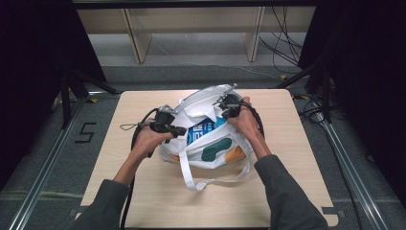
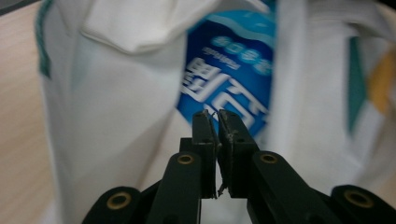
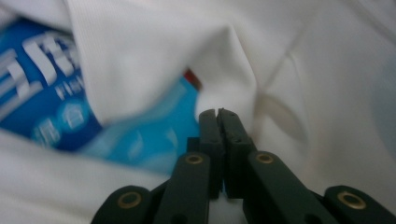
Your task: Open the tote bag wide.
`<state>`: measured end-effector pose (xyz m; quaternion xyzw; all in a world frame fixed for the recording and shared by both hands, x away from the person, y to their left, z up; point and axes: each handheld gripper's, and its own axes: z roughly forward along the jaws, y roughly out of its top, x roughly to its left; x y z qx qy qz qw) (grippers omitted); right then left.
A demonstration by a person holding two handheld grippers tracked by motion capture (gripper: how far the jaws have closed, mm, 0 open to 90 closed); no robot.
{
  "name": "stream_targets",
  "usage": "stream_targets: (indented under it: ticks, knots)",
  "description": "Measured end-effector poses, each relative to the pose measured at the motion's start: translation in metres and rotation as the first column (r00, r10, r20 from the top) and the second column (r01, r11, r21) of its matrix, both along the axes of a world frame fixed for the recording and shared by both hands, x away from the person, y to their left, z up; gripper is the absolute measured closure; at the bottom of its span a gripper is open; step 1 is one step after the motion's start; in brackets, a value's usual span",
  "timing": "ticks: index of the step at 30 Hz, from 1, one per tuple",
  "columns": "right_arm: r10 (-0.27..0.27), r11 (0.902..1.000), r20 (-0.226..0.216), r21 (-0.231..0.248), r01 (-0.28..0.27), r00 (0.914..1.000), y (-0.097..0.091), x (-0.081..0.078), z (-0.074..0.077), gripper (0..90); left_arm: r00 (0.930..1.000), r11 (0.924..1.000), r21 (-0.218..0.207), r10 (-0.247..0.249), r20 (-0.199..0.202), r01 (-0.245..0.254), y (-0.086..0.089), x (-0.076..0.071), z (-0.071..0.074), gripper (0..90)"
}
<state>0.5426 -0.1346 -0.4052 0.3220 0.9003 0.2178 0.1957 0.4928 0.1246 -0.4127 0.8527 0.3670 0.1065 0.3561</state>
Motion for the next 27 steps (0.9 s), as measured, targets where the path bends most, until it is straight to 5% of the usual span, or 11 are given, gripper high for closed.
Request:
stream_targets:
  ticks: [3,10,13,16,18,19,21,24,25,27]
  knots:
    - [-0.018,0.9988,-0.022,-0.045,0.017,0.9996,-0.027,-0.017,-0.006,90.0,0.9974,0.9924,0.108,0.063,-0.037,-0.058,-0.002,0.025,-0.022,88.3]
    - [0.04,0.9985,-0.149,-0.03,-0.045,0.988,-0.067,-0.046,-0.032,90.0,0.9926,0.9925,0.079,0.099,-0.071,-0.093,0.01,0.033,-0.028,89.3]
    - [0.047,0.9986,-0.16,-0.016,-0.05,0.9861,-0.07,-0.056,-0.039,90.0,0.9927,0.9919,0.078,0.105,-0.059,-0.101,0.007,0.033,-0.029,89.4]
    - [0.043,0.9978,-0.104,-0.045,-0.048,0.9937,-0.065,-0.065,-0.029,90.0,0.9927,0.9919,0.09,0.097,-0.072,-0.09,0.005,0.031,-0.025,88.4]
    - [0.072,0.9974,-0.028,0.014,-0.071,0.997,-0.06,-0.071,-0.011,90.0,0.9932,0.9943,0.066,0.089,-0.075,-0.084,0.006,0.027,-0.021,87.6]
    - [0.072,0.9974,-0.028,0.014,-0.071,0.997,-0.06,-0.071,-0.011,90.0,0.9935,0.996,0.043,0.082,-0.079,-0.078,0.005,0.026,-0.02,87.6]
    - [0.101,0.9882,0.024,0.113,-0.103,0.9946,-0.051,-0.066,0.002,90.0,0.9953,0.9978,0.038,0.057,-0.079,-0.054,-0.003,0.026,-0.015,87.3]
    - [0.101,0.9844,0.019,0.143,-0.103,0.9947,-0.045,-0.06,0.004,90.0,0.9959,0.9985,0.044,0.036,-0.083,-0.033,-0.01,0.027,-0.014,87.1]
    - [0.132,0.9712,-0.033,0.204,-0.123,0.9907,-0.037,-0.062,0.003,90.0,0.9954,0.9972,0.068,0.039,-0.088,-0.033,-0.014,0.03,-0.017,86.9]
    - [0.166,0.9731,-0.047,0.17,-0.156,0.985,-0.035,-0.063,0.001,90.0,0.9947,0.9968,0.073,0.04,-0.095,-0.033,-0.015,0.032,-0.018,87.2]
